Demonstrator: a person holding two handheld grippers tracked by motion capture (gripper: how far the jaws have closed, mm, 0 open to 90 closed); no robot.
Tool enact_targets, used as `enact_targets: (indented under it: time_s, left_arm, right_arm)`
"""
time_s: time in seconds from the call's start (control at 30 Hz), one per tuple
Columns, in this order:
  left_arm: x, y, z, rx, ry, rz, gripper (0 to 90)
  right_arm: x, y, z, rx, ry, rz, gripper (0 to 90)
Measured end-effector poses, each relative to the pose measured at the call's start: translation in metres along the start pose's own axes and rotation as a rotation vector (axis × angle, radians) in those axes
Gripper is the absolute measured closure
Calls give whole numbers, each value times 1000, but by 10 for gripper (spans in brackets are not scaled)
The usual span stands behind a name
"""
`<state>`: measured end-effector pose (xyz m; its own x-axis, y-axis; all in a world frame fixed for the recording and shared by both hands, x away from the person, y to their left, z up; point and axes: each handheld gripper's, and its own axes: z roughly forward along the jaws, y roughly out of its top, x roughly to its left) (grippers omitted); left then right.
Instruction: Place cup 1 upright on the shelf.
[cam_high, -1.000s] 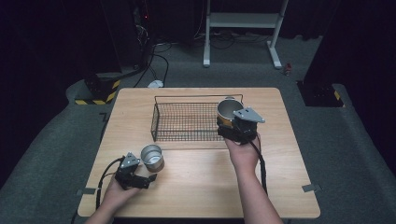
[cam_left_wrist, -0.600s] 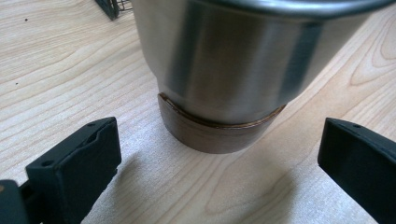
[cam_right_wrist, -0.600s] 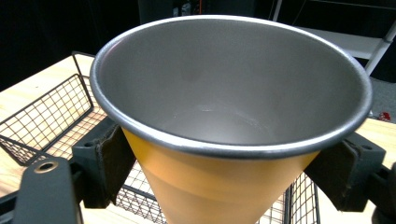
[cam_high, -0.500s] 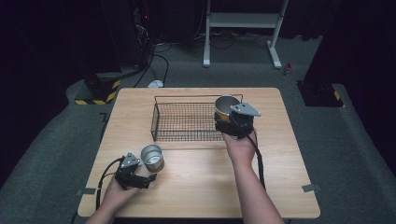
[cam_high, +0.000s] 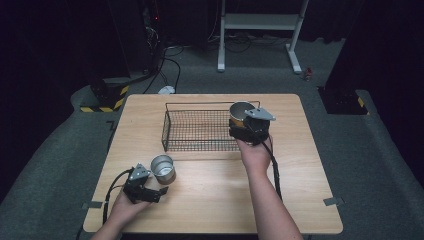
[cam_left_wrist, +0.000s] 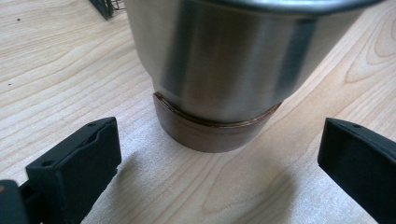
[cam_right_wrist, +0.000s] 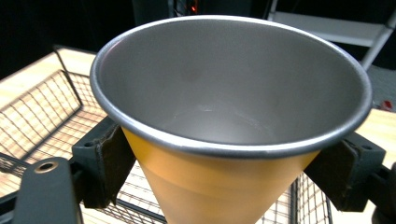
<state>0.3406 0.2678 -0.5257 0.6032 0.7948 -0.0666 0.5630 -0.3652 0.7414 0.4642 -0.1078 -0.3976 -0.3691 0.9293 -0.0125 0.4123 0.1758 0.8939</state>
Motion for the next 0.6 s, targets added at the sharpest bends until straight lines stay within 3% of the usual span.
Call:
enact_targets:
  time_s: [0.6]
  left_arm:
    - [1,0,-1,-4,-4,6,1]
  right_arm:
    - [-5,-1,36,52,-34,11,161]
